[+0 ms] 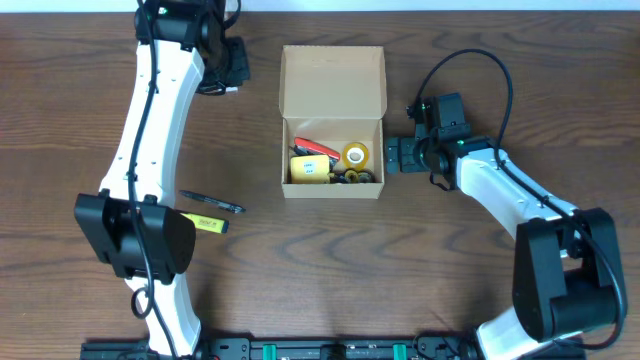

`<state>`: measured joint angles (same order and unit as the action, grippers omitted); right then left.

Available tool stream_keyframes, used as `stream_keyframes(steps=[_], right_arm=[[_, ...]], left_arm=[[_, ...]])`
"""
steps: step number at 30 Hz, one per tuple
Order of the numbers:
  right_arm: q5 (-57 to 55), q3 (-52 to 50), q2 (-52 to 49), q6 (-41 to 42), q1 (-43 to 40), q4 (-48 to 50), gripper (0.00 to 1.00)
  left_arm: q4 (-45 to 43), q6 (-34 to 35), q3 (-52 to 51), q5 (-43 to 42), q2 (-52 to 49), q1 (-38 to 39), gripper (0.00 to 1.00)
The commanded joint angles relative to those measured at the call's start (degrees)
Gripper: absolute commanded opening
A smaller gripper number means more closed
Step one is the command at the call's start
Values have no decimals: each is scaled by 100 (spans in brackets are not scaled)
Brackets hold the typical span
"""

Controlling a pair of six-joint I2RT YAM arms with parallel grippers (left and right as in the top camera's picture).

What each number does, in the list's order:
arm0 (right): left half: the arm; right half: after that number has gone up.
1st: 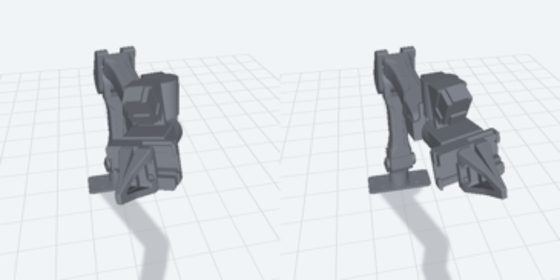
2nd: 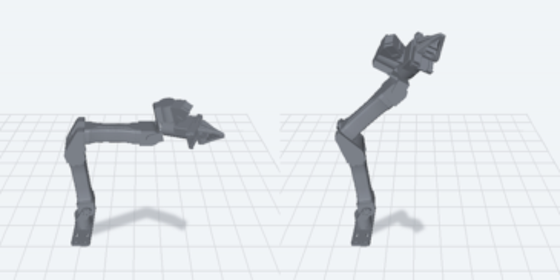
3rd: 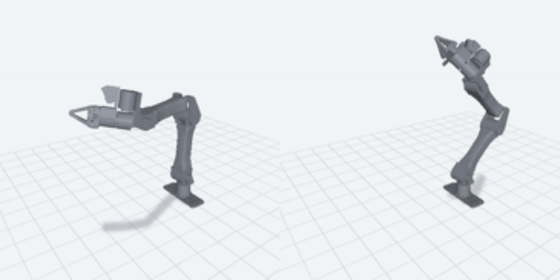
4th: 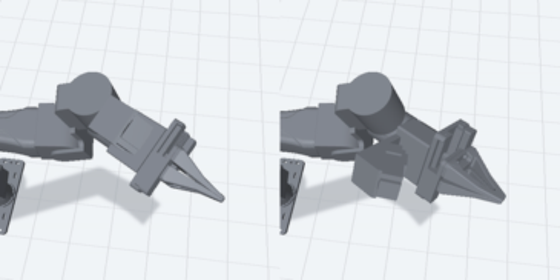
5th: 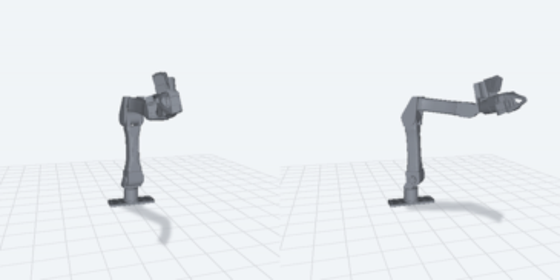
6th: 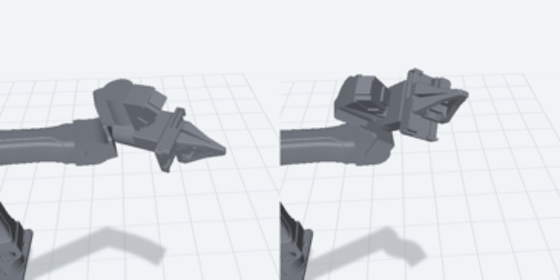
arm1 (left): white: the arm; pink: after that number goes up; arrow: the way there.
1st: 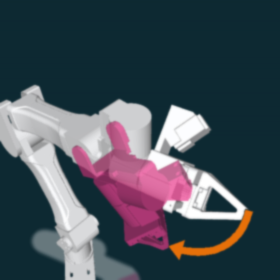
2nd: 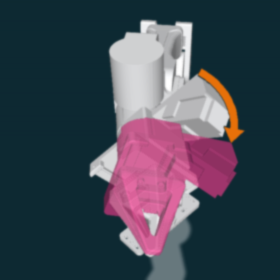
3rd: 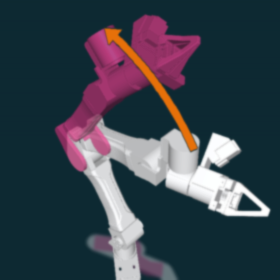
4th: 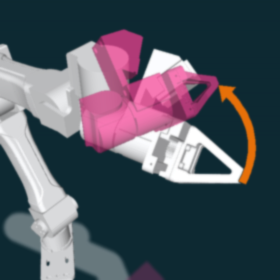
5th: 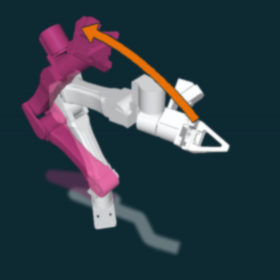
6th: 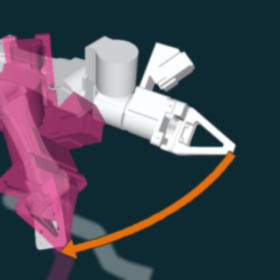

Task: Pack container
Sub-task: 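Lift the staples box with the left gripper and carry it over the box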

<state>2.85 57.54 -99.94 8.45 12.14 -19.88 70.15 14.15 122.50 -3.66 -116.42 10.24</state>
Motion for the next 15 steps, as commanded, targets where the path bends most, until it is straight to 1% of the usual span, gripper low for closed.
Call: stream_keyframes(steps=[1,4,8,12,15], right_arm=[[-2,-13,-52,-83,-15,-7,99],[-2,-13,-52,-83,-15,-7,99],[-2,-13,-52,-83,-15,-7,99],[-2,-13,-52,-83,-15,-7,99],[-2,-13,-52,-83,-15,-7,99]], left_arm=[[-201,-444,111,-413,-2,118,6],[-610,-951,111,-588,-2,256,6],[-1016,-1930,109,-693,-4,472,5],[-1213,-2903,109,-699,-4,678,6],[-1224,-3565,109,-994,-4,802,5]])
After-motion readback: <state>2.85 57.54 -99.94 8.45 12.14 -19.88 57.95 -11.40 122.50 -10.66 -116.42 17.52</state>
